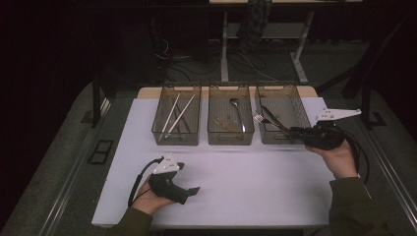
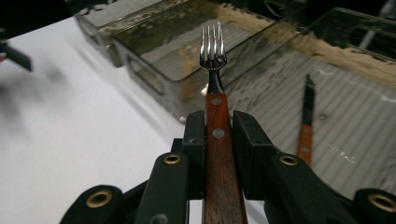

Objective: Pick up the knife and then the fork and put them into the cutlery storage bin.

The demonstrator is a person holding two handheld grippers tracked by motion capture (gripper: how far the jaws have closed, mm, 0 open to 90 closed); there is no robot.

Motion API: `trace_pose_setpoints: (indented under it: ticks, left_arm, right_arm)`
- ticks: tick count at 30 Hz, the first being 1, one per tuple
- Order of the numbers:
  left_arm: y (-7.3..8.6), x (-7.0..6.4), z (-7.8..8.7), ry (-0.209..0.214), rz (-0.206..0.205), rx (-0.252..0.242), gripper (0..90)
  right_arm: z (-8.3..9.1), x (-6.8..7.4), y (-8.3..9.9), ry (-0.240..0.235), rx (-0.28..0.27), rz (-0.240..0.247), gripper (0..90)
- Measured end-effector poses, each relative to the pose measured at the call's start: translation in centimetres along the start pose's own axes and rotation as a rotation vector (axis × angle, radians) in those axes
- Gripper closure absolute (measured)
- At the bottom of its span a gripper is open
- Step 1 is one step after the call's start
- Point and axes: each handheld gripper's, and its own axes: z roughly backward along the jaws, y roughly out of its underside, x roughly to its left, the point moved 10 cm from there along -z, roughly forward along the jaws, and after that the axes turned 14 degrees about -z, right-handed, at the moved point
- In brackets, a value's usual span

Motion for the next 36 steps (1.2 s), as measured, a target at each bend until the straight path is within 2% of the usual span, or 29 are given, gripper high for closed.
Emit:
trace_pose_setpoints:
  ticks: [6,18,28,36]
  left_arm:
    - [0.0,0.1,0.1,-0.006,0.009,-0.005,0.0]
    - [0.0,0.1,0.1,-0.005,0.013,-0.01,0.0]
    - [0.0,0.1,0.1,-0.003,0.012,-0.008,0.0]
    - [0.1,0.1,0.0,-0.002,0.008,-0.003,0.0]
  right_arm:
    - [0.1,-1.4,-1.0,0.049,-0.035,-0.037,75.6]
    - [-0.2,-4.4,-3.0,0.157,-0.063,-0.112,75.5]
    - [-2.1,-7.0,-3.9,0.263,-0.028,-0.173,75.5]
    - [-4.4,-8.9,-3.5,0.311,0.012,-0.227,75.5]
